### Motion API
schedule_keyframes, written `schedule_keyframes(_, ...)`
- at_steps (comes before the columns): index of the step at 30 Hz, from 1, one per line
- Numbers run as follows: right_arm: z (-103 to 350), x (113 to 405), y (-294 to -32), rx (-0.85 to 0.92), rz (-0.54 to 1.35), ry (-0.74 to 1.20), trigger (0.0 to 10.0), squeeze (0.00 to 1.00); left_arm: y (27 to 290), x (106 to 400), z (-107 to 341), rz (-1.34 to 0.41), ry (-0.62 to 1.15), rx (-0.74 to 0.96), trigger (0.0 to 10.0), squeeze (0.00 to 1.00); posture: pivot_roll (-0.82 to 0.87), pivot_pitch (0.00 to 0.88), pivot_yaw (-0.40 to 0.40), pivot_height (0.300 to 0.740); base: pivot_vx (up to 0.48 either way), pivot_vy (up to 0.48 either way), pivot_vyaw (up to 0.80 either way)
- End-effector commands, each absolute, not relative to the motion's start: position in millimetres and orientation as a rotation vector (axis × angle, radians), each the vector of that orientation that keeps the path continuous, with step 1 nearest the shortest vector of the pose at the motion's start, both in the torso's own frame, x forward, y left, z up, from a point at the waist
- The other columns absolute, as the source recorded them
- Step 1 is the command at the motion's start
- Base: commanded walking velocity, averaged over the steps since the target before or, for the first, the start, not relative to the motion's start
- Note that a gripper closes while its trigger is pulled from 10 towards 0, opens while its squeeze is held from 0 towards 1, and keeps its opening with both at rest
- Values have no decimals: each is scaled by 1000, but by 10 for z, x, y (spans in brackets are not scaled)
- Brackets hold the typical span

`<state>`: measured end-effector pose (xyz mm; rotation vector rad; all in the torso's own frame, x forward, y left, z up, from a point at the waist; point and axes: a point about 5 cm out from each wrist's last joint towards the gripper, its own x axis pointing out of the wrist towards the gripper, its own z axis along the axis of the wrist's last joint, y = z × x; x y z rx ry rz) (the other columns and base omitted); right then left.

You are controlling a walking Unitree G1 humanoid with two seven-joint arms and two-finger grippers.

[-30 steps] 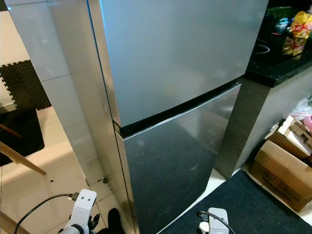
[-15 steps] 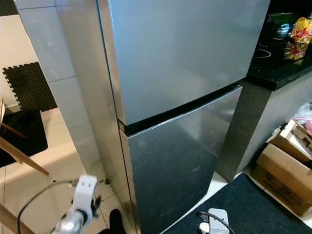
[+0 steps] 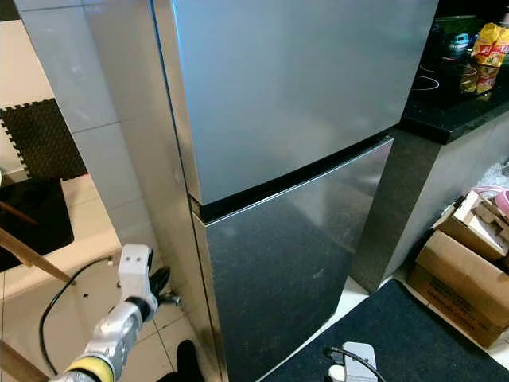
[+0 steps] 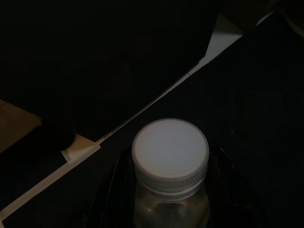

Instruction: Restocking fridge

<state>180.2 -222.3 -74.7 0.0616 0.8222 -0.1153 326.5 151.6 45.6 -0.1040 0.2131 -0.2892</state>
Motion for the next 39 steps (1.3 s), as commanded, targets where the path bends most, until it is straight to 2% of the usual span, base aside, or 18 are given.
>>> schedule_keyframes(1,-734,1799,-2254,63,-127,804,10000,0,1526,3321,543,-329,186,-92,0,0,-114,28,53,726,0,0,0)
schedule_keyframes(7,-737,1782,-2271,63,-134,805,10000,0,1542,3443,719,-398,152,-3,0,0,-114,35,53,726,0,0,0)
schedule_keyframes(8,-734,1784,-2279,60,-136,804,10000,0,1533,3473,757,-413,150,41,1529,0,-114,35,53,726,0,0,0)
schedule_keyframes(9,-731,1787,-2285,56,-137,802,10000,0,1532,3492,777,-406,149,63,7333,0,-114,35,53,726,0,0,0)
schedule_keyframes(10,-727,1791,-2290,50,-137,799,10000,0,1536,3514,802,-390,145,82,10000,0,-114,35,53,726,0,0,0)
schedule_keyframes(16,-721,1796,-2294,46,-140,793,10000,0,1578,3594,915,-318,106,105,10000,0,-114,38,56,726,0,0,0)
schedule_keyframes(27,-706,1806,-2308,35,-133,778,10000,0,1342,3611,957,-438,90,-4,10000,0,-134,51,51,726,0,0,0)
schedule_keyframes(32,-687,1814,-2345,16,-131,767,10000,0,1189,3615,991,-530,84,-5,10000,0,-143,63,44,726,0,0,0)
schedule_keyframes(39,-685,1801,-2361,-2,-129,763,10000,0,1155,3647,1039,-538,81,11,10000,0,-147,74,43,726,0,0,0)
